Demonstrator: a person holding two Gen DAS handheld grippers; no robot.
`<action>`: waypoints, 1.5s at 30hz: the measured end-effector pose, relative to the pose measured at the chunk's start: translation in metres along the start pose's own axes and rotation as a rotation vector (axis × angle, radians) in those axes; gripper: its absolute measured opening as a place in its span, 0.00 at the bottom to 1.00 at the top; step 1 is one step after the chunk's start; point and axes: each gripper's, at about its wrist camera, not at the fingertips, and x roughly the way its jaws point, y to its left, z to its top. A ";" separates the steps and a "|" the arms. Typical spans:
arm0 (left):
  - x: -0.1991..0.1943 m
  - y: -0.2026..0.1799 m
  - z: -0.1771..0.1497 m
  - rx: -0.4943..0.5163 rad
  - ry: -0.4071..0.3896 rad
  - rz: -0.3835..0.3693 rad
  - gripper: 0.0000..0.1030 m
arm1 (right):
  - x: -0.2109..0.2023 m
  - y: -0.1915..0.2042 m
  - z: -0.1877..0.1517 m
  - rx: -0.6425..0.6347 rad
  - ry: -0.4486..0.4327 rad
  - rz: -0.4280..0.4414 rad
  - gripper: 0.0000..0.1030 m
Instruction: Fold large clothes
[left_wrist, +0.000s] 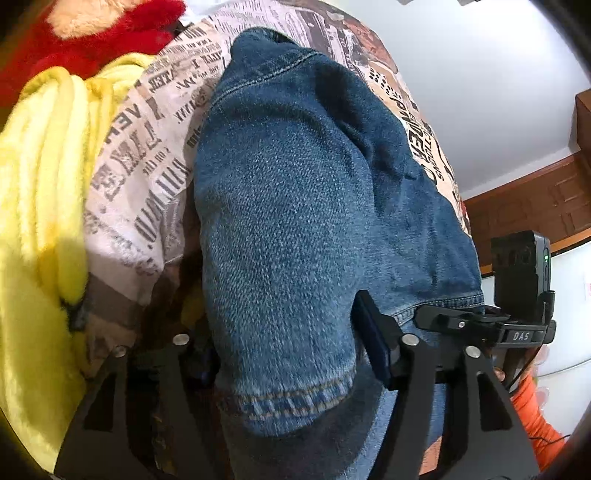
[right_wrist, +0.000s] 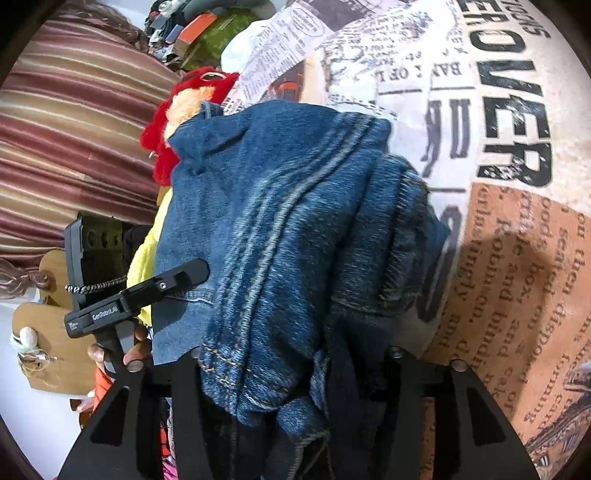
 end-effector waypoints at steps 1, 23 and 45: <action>-0.004 -0.002 -0.004 0.013 -0.012 0.019 0.64 | -0.003 0.002 -0.004 -0.003 -0.002 -0.016 0.56; -0.177 -0.147 -0.116 0.396 -0.499 0.364 0.70 | -0.205 0.132 -0.119 -0.322 -0.564 -0.259 0.69; -0.289 -0.244 -0.265 0.491 -1.055 0.399 0.89 | -0.288 0.252 -0.314 -0.508 -1.087 -0.290 0.70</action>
